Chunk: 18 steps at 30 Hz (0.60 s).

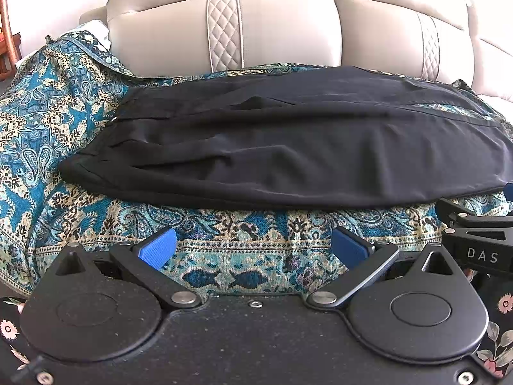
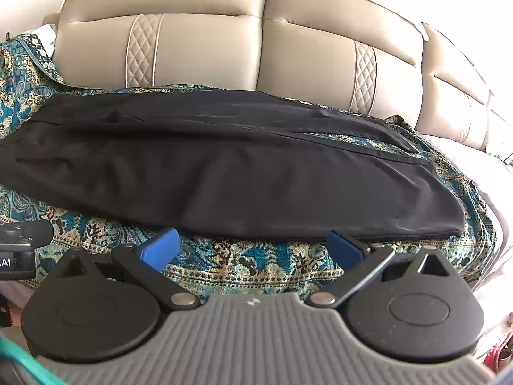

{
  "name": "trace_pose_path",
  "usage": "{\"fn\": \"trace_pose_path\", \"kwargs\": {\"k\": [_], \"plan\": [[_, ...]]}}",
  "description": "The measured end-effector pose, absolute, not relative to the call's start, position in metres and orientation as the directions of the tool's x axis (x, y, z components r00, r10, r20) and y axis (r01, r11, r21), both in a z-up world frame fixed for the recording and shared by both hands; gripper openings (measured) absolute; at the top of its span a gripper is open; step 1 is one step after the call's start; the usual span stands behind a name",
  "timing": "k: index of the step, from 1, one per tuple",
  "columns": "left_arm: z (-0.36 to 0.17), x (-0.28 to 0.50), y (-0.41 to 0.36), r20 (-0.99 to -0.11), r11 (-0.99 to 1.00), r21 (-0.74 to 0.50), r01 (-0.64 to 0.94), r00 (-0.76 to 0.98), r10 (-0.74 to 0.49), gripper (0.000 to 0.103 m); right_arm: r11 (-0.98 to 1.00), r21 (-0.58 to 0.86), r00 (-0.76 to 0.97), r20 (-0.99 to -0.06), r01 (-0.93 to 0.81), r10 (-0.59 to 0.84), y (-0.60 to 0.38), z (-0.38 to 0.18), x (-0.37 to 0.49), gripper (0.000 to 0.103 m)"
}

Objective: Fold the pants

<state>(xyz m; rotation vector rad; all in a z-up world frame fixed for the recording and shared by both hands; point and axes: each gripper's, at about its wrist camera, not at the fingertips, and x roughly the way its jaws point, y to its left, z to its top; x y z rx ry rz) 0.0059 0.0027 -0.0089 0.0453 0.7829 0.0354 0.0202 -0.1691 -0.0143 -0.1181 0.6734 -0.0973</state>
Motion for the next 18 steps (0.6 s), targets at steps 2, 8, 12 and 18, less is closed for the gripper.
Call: {"fn": "trace_pose_path", "kwargs": {"k": [2, 8, 12, 18], "plan": [[-0.0088, 0.0058, 0.0029, -0.704, 0.998, 0.054, -0.014, 0.708, 0.049, 0.103, 0.989, -0.14, 0.777, -0.616, 0.052, -0.129, -0.1686, -0.0145, 0.0198, 0.103], [-0.0084, 0.0061, 0.003, -0.703, 0.998, 0.061, -0.017, 0.709, 0.055, 0.103, 0.989, -0.14, 0.776, -0.617, 0.052, -0.128, -0.1689, -0.0141, 0.0202, 0.103], [-0.009, 0.0074, 0.0046, -0.703, 0.998, 0.064, -0.017, 0.709, 0.057, 0.103, 0.989, -0.141, 0.774, -0.62, 0.051, -0.128, -0.1681, -0.0149, 0.0208, 0.103], [-0.0111, 0.0082, 0.0053, -0.704, 0.997, 0.069, -0.02, 0.707, 0.062, 0.103, 0.988, -0.143, 0.771, -0.624, 0.052, -0.131, -0.1677, -0.0167, 0.0233, 0.103]]}}
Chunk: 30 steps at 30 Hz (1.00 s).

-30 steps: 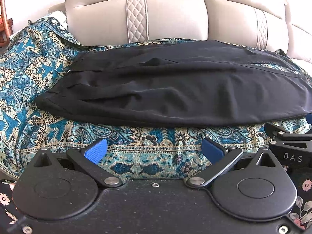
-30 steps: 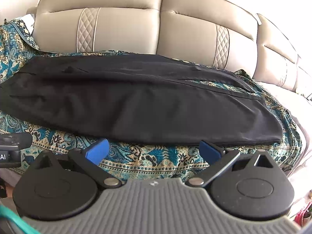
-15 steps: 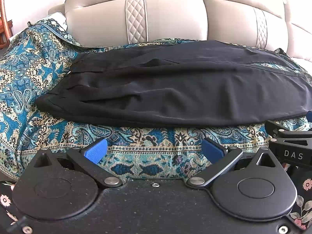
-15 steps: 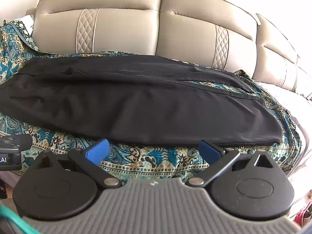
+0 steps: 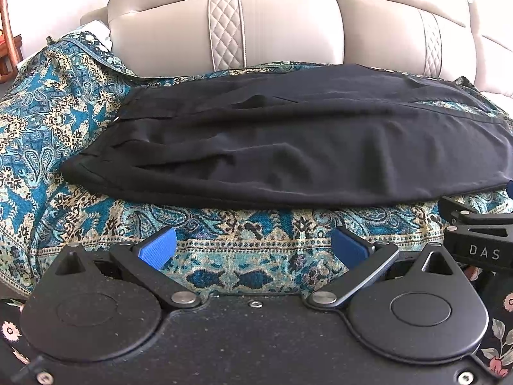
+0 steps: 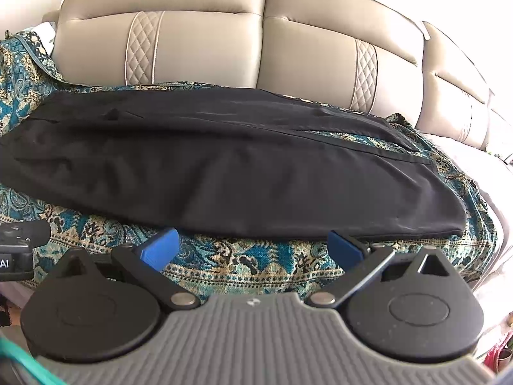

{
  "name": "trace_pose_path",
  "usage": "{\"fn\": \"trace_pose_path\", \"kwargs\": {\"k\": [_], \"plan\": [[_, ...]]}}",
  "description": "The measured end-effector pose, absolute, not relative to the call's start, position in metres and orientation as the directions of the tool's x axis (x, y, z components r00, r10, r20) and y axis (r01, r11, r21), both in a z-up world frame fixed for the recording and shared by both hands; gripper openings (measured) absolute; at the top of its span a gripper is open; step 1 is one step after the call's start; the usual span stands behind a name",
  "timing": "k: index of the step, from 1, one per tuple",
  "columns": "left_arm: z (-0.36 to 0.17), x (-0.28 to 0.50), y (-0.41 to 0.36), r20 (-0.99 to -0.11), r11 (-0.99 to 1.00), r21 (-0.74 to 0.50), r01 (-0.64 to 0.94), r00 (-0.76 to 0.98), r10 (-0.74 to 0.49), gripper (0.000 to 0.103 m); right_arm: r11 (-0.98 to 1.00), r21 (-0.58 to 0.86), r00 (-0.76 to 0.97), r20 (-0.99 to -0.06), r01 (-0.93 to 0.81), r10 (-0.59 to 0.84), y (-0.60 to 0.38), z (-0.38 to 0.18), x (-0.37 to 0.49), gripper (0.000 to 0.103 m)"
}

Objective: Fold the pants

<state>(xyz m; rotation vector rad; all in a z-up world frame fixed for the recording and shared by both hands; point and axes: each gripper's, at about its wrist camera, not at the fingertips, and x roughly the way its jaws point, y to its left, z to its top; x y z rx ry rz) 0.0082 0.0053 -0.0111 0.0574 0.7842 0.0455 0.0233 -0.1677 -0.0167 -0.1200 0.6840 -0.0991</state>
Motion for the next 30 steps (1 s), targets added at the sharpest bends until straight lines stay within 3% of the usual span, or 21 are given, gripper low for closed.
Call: {"fn": "trace_pose_path", "kwargs": {"k": [22, 30], "plan": [[-0.019, 0.052, 0.027, -0.716, 0.994, 0.071, -0.08, 0.69, 0.106, 0.103, 0.988, -0.143, 0.771, -0.621, 0.064, -0.14, -0.175, -0.026, 0.056, 0.103], [-0.017, 0.114, 0.078, -0.701, 0.972, 0.084, -0.219, 0.68, 0.214, 0.103, 0.997, -0.015, 0.784, -0.617, 0.077, -0.069, -0.199, -0.026, 0.113, 0.103]]}}
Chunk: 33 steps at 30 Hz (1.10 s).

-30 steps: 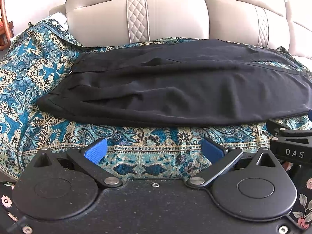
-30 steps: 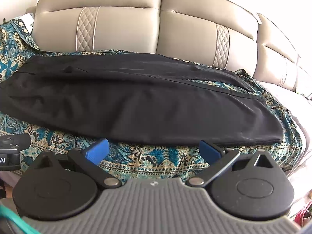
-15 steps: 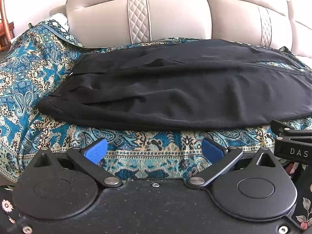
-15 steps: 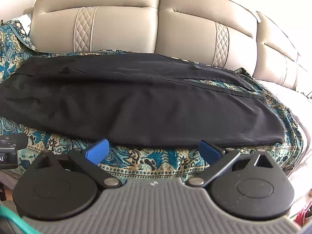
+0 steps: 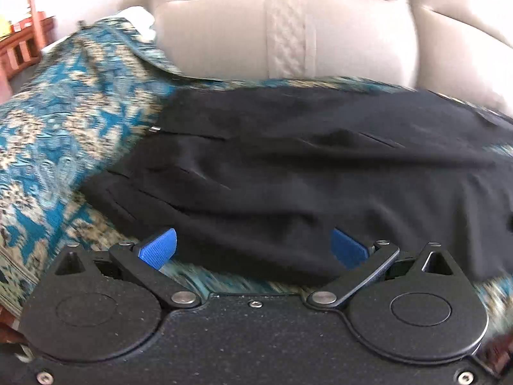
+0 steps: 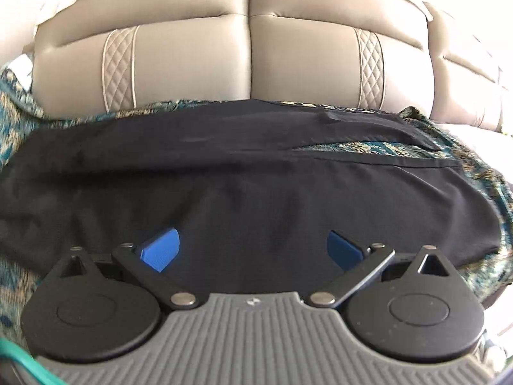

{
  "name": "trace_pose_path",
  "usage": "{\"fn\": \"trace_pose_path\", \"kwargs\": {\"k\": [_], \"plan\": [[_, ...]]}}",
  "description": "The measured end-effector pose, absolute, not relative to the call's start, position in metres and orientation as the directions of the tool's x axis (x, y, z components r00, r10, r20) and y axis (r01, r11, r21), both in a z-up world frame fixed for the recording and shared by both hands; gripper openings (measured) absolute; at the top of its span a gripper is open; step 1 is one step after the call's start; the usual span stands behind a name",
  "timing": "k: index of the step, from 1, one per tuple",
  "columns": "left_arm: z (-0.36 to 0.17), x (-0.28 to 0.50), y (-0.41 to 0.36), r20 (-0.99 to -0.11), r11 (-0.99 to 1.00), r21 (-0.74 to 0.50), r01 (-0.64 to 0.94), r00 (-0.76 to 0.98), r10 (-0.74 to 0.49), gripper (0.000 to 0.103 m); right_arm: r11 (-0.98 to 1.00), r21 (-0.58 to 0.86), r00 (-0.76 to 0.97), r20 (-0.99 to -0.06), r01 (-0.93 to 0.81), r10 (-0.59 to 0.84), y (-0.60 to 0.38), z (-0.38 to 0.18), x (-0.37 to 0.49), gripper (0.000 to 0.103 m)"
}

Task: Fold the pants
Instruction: 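Lower both open grippers toward the waistband end of the black trousers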

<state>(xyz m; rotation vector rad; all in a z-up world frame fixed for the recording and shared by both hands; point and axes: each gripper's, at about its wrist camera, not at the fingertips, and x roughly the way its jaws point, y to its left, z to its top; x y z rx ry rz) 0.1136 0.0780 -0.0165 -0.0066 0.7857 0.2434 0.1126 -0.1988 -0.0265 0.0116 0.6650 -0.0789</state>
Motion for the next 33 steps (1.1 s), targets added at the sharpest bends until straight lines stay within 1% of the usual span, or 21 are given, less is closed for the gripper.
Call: {"fn": "trace_pose_path", "kwargs": {"k": [3, 6, 11, 16, 20, 22, 25, 28, 29, 31, 33], "plan": [[-0.026, 0.141, 0.107, -0.72, 0.949, 0.09, -0.302, 0.639, 0.272, 0.103, 0.997, -0.006, 0.785, -0.617, 0.079, -0.065, -0.206, -0.031, 0.131, 0.103], [-0.039, 0.158, 0.134, -0.747, 0.925, 0.081, -0.371, 0.592, 0.303, 0.103, 0.997, 0.007, 0.786, -0.615, 0.077, -0.056, -0.208, -0.038, 0.142, 0.103], [-0.06, 0.171, 0.162, -0.774, 0.907, 0.078, -0.414, 0.549, 0.317, 0.103, 0.998, 0.02, 0.792, -0.609, 0.067, -0.041, -0.207, -0.049, 0.149, 0.103], [-0.065, 0.169, 0.166, -0.766, 0.907, 0.041, -0.419, 0.569, 0.298, 0.103, 0.997, -0.015, 0.78, -0.622, 0.069, -0.064, -0.2, -0.058, 0.156, 0.103], [-0.068, 0.167, 0.177, -0.774, 0.887, -0.056, -0.458, 0.582, 0.251, 0.103, 0.996, -0.031, 0.765, -0.639, 0.078, -0.08, -0.198, -0.066, 0.162, 0.103], [-0.07, 0.164, 0.178, -0.759, 0.889, -0.05, -0.455, 0.596, 0.262, 0.103, 0.996, -0.033, 0.755, -0.651, 0.083, -0.085, -0.198, -0.07, 0.165, 0.103], [-0.068, 0.163, 0.175, -0.737, 0.906, -0.015, -0.424, 0.616, 0.276, 0.103, 0.996, -0.033, 0.741, -0.666, 0.085, -0.085, -0.198, -0.078, 0.167, 0.103], [-0.059, 0.171, 0.178, -0.771, 0.91, -0.002, -0.415, 0.581, 0.263, 0.103, 0.996, -0.005, 0.741, -0.668, 0.089, -0.07, -0.203, -0.079, 0.169, 0.103], [-0.054, 0.175, 0.18, -0.777, 0.909, 0.002, -0.416, 0.572, 0.263, 0.1, 0.995, 0.007, 0.739, -0.671, 0.097, -0.068, -0.205, -0.077, 0.17, 0.103], [-0.037, 0.183, 0.185, -0.76, 0.907, -0.008, -0.422, 0.591, 0.268, 0.098, 0.991, 0.052, 0.749, -0.66, 0.121, -0.057, -0.216, -0.066, 0.177, 0.103], [-0.016, 0.196, 0.189, -0.742, 0.908, -0.039, -0.418, 0.621, 0.254, 0.098, 0.983, 0.097, 0.762, -0.645, 0.154, -0.056, -0.233, -0.051, 0.192, 0.103]]}}
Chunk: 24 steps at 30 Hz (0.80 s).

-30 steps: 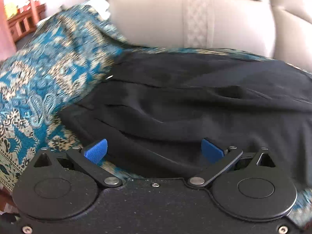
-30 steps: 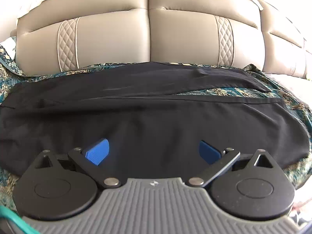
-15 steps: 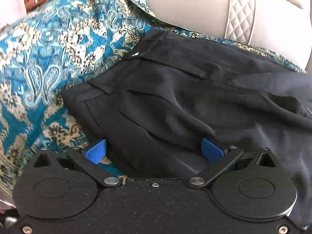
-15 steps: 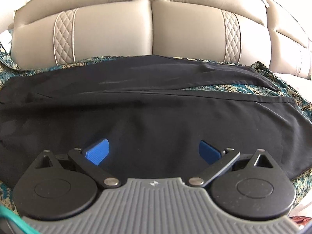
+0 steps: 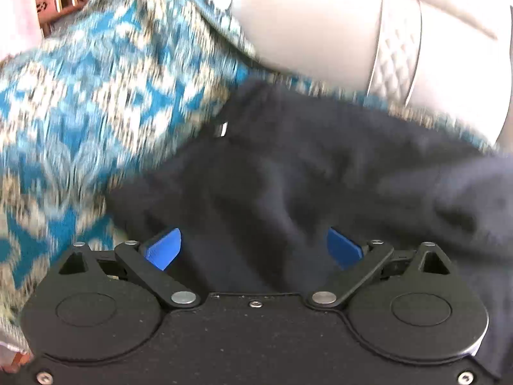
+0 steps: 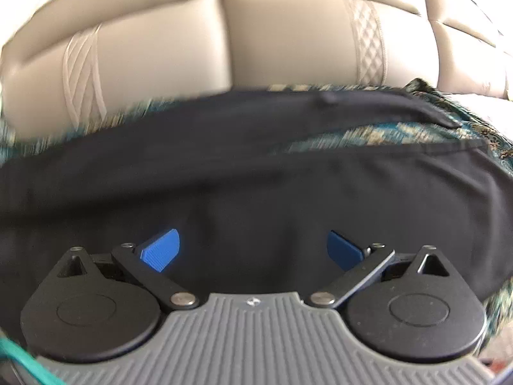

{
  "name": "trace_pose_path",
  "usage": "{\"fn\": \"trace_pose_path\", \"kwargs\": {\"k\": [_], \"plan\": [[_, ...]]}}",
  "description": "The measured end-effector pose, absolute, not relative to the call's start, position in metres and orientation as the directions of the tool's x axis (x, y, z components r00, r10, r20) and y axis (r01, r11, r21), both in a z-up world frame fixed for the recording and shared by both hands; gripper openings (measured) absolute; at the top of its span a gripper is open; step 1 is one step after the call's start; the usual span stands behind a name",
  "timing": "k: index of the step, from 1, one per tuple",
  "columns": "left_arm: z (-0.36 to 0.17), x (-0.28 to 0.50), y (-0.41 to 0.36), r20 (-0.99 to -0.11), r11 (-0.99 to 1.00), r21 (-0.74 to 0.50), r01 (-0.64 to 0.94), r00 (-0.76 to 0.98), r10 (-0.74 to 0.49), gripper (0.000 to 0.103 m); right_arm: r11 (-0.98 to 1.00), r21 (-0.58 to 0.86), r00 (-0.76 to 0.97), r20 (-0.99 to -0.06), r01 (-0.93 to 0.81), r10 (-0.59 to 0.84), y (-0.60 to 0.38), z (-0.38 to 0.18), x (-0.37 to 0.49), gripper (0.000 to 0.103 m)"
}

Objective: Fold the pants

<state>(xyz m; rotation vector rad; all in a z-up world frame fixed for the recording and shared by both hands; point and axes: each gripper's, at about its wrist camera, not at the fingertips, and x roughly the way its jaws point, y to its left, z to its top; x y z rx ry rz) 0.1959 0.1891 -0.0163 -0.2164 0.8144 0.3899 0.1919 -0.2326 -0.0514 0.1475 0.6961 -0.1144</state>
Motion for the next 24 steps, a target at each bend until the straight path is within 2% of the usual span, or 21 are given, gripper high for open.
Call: {"fn": "trace_pose_path", "kwargs": {"k": [7, 9, 11, 15, 17, 22, 24], "plan": [[0.03, 0.285, 0.196, -0.737, 0.902, -0.16, -0.401, 0.657, 0.161, 0.098, 0.942, 0.171, 0.746, -0.656, 0.289, -0.11, -0.304, -0.008, 0.285, 0.102], [0.03, 0.318, 0.195, -0.744, 0.9, -0.169, -0.402, 0.651, 0.151, 0.095, 0.922, 0.183, 0.737, -0.661, 0.34, -0.141, -0.323, -0.003, 0.313, 0.098], [0.025, 0.352, 0.193, -0.76, 0.894, -0.158, -0.42, 0.629, 0.162, 0.089, 0.898, 0.208, 0.717, -0.681, 0.388, -0.152, -0.342, -0.002, 0.34, 0.097], [0.006, 0.405, 0.197, -0.786, 0.86, -0.13, -0.493, 0.58, 0.213, 0.085, 0.856, 0.234, 0.685, -0.706, 0.462, -0.177, -0.371, -0.01, 0.385, 0.091], [-0.007, 0.423, 0.205, -0.805, 0.821, -0.156, -0.549, 0.552, 0.216, 0.082, 0.838, 0.246, 0.673, -0.717, 0.487, -0.181, -0.381, -0.018, 0.403, 0.089], [-0.036, 0.455, 0.22, -0.829, 0.727, -0.22, -0.651, 0.518, 0.213, 0.083, 0.793, 0.266, 0.638, -0.746, 0.548, -0.192, -0.402, -0.039, 0.443, 0.087], [-0.046, 0.464, 0.222, -0.826, 0.716, -0.183, -0.673, 0.5, 0.259, 0.083, 0.79, 0.254, 0.625, -0.755, 0.558, -0.199, -0.405, -0.048, 0.456, 0.08]]}}
